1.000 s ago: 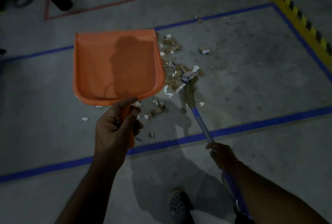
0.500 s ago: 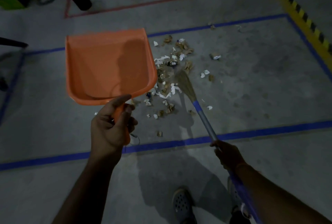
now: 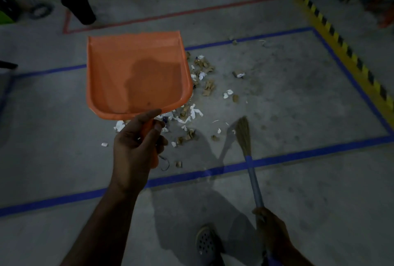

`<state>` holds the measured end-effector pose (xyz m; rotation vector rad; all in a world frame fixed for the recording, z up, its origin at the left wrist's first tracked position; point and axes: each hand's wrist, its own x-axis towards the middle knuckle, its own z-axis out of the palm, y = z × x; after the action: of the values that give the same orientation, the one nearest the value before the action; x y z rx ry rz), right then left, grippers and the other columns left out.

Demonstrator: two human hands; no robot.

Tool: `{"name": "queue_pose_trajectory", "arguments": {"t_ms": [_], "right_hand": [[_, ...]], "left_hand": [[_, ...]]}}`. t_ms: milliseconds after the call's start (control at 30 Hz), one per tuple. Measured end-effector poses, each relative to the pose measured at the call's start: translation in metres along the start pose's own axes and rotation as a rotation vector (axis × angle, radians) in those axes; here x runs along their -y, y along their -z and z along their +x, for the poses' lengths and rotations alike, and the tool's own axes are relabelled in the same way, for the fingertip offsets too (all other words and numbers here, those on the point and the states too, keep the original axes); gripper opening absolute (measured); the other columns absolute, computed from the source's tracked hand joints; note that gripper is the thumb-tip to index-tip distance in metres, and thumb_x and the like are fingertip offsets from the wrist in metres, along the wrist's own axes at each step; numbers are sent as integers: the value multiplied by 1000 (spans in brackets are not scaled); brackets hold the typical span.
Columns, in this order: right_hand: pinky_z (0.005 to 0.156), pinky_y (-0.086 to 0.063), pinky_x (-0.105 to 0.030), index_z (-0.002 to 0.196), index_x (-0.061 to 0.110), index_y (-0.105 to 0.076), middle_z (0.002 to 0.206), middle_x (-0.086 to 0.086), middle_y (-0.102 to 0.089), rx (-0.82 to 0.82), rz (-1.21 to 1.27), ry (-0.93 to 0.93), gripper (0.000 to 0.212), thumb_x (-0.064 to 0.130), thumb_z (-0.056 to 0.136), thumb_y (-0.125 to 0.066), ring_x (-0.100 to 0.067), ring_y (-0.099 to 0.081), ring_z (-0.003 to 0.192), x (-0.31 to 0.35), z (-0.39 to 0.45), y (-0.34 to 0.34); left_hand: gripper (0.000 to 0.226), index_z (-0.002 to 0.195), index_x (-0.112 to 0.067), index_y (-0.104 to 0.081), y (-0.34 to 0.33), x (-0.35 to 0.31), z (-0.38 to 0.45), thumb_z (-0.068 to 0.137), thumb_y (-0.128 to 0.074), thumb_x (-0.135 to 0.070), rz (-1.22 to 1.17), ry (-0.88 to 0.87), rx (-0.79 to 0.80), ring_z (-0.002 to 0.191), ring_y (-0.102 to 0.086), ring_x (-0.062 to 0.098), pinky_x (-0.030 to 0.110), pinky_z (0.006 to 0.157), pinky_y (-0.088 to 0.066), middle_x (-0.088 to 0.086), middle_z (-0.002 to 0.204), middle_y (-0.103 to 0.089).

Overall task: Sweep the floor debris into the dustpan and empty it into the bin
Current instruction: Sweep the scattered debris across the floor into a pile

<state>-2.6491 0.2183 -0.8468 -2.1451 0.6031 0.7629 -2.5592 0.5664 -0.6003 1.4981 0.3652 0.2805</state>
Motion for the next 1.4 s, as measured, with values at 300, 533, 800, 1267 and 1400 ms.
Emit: {"name": "queue_pose_trajectory", "arguments": {"t_ms": [300,533,800,1267,1400], "right_hand": [[77,-50,-21,108,19,-70,109,-5,-71,186,-85,74,25,11,88,-57,-21,-67,96,67,-9,-90],[79,-58,-43,85,41,-61,81,7,-65,213,-9,312,24,18,82,-55,-19,-62,76,148,57,-75],[47,-43,-24,91,28,-69,60,5,-60,36,-41,427,28,5,86,-53,-11,-54,45,168,112,61],[66,-50,-27,94,19,-67,80,-4,-69,295,-272,256,20,1,87,-62,-14,-63,70,109,287,194],[60,-39,-12,98,19,-70,77,5,-64,320,-236,360,15,10,90,-60,2,-61,68,149,316,225]], "left_hand": [[28,123,-9,-68,12,6,-11,99,-57,0,53,27,-90,60,-61,16,26,51,-48,16,90,-64],[25,120,-10,-69,17,-1,-4,99,-60,-2,150,-39,-160,56,-62,14,24,48,-49,17,82,-66],[27,120,-17,-67,-42,-21,52,98,-61,-4,-73,-67,-53,63,-60,16,28,56,-50,10,90,-63],[26,119,-16,-70,-250,18,178,100,-59,-3,72,-75,-168,61,-55,21,28,56,-49,9,87,-65],[24,117,-17,-70,-309,5,213,100,-58,-3,65,-100,-177,59,-55,19,26,55,-50,3,79,-65]]}}
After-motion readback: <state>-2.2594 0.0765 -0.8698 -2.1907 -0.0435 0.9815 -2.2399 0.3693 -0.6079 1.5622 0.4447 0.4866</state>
